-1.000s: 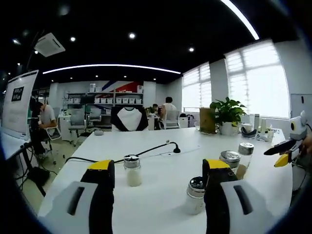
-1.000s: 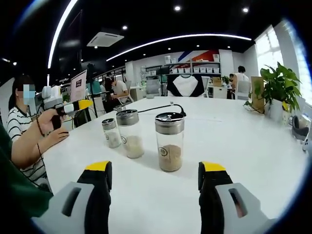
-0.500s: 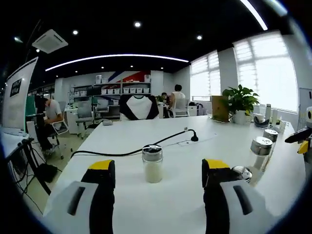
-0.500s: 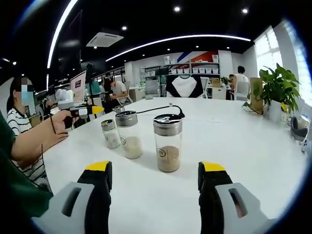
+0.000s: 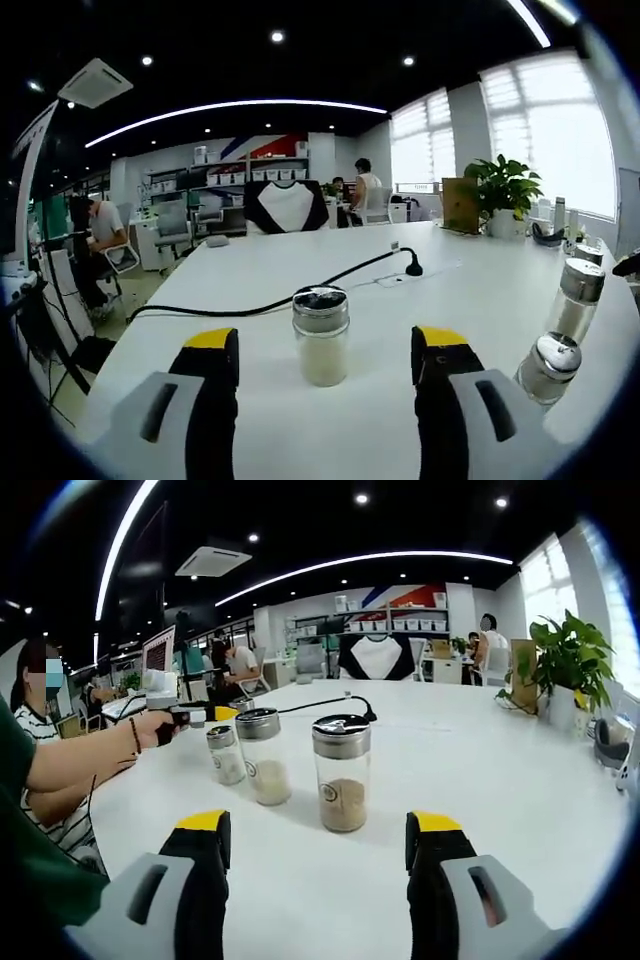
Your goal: Rotate the seasoning bottle until the label or dispensing opening points toward the visible target arrow and the bottle remains upright within the marked orientation range
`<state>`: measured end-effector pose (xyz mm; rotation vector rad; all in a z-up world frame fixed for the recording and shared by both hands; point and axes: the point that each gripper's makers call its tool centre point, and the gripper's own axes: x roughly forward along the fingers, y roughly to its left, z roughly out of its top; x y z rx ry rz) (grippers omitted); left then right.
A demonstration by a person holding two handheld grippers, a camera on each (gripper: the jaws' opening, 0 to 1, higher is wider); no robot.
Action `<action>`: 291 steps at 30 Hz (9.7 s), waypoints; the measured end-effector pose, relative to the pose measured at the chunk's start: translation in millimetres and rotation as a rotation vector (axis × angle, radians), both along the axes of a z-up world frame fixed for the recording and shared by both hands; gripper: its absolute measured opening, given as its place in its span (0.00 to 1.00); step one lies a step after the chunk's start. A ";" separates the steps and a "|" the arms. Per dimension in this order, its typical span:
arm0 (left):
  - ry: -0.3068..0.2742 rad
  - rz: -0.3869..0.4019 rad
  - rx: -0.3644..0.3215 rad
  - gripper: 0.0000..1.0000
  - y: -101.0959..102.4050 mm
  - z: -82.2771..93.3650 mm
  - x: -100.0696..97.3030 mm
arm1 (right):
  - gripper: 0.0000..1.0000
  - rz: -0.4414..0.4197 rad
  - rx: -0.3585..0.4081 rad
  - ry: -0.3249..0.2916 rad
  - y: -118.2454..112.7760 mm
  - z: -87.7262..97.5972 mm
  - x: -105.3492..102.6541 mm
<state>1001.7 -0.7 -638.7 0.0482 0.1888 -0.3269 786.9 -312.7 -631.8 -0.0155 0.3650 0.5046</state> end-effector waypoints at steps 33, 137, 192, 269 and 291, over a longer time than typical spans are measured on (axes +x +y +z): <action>0.094 0.069 -0.031 0.37 -8.5 -38.5 64.1 | 0.71 -0.034 0.014 0.008 -13.1 -1.0 0.2; 0.119 -0.015 -0.029 0.36 -22.1 -47.5 -91.3 | 0.72 0.049 -0.009 -0.014 17.9 11.6 12.3; 0.081 -0.219 -0.018 0.36 -24.8 -48.7 -91.0 | 0.91 0.228 0.016 -0.022 55.4 6.9 -11.1; 0.141 -0.814 0.117 0.36 -43.6 -53.1 -99.7 | 0.88 0.233 0.025 -0.005 53.4 3.7 -9.4; 0.112 -0.650 0.087 0.60 -26.7 -46.6 -103.1 | 0.87 0.228 0.019 0.002 51.0 4.1 -10.0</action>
